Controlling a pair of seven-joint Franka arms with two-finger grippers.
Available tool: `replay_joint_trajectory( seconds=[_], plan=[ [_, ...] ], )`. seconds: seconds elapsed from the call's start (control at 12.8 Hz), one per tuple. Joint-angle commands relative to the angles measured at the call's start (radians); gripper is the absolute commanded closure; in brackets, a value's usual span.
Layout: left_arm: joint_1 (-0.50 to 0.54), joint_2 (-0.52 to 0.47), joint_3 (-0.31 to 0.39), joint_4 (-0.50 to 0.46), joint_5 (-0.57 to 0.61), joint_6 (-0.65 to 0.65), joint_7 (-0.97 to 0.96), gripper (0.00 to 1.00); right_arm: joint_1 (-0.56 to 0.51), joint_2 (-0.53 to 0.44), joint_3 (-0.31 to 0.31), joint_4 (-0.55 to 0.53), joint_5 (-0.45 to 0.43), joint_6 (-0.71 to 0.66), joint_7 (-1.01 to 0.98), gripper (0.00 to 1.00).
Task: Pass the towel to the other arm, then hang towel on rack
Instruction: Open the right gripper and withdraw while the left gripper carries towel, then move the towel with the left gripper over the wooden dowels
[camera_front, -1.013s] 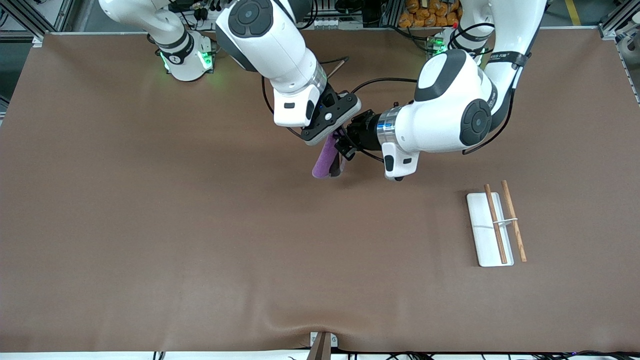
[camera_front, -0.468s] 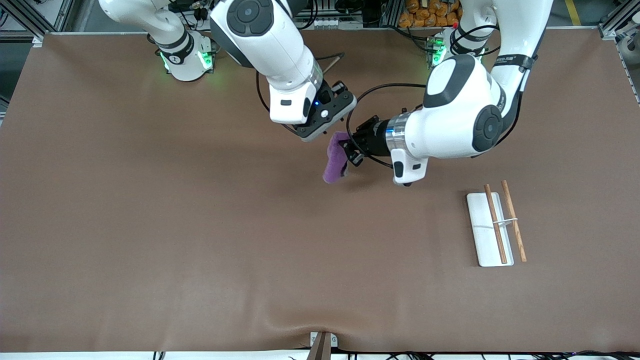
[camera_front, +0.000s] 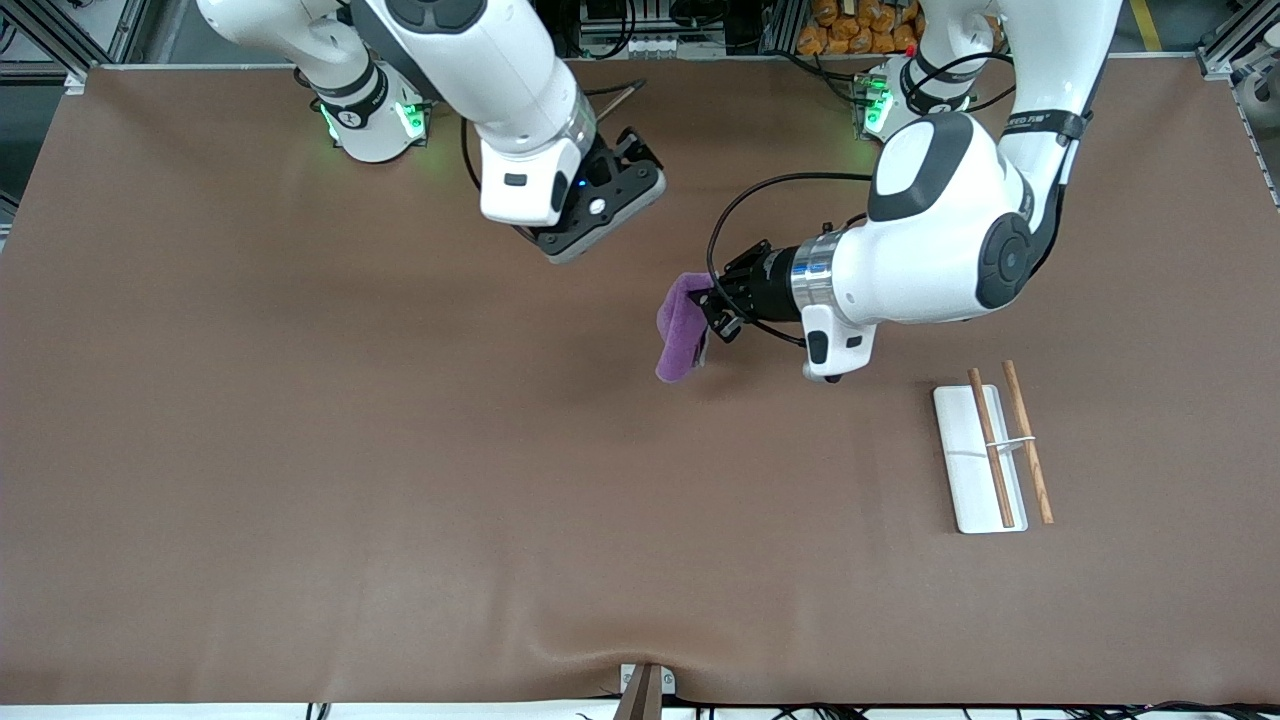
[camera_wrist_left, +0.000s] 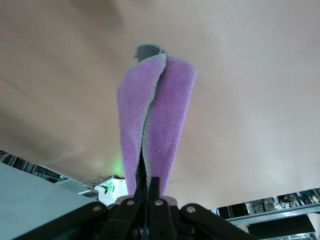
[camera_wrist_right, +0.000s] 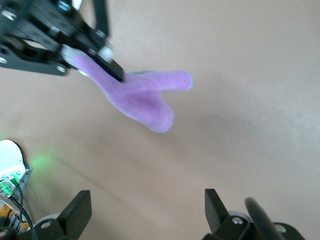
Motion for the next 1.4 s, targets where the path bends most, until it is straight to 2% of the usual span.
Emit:
replay_joint_trajectory(
  seconds=[0.0, 0.23, 0.39, 0.55, 0.78, 1.01, 1.32],
  plan=[
    [0.050, -0.032, 0.006, 0.026, 0.026, -0.011, 0.010, 1.00, -0.040, -0.016, 0.007, -0.017, -0.044, -0.029, 0.015, 0.00],
    [0.114, -0.062, 0.006, 0.026, 0.051, -0.035, 0.109, 1.00, -0.089, -0.024, 0.007, -0.035, -0.110, -0.071, 0.016, 0.00],
    [0.174, -0.062, 0.006, 0.026, 0.055, -0.076, 0.225, 1.00, -0.138, -0.047, 0.007, -0.078, -0.120, -0.076, 0.015, 0.00],
    [0.257, -0.051, 0.008, 0.025, 0.055, -0.119, 0.409, 1.00, -0.217, -0.079, 0.007, -0.135, -0.130, -0.074, 0.015, 0.00],
    [0.356, -0.024, 0.008, 0.020, 0.057, -0.152, 0.647, 1.00, -0.309, -0.110, 0.007, -0.138, -0.189, -0.121, 0.004, 0.00],
    [0.425, 0.018, 0.008, 0.022, 0.087, -0.155, 0.837, 1.00, -0.435, -0.137, 0.009, -0.141, -0.194, -0.183, -0.019, 0.00],
    [0.510, 0.058, 0.008, 0.022, 0.113, -0.155, 1.074, 1.00, -0.615, -0.250, 0.001, -0.248, -0.196, -0.189, -0.151, 0.00]
  ],
)
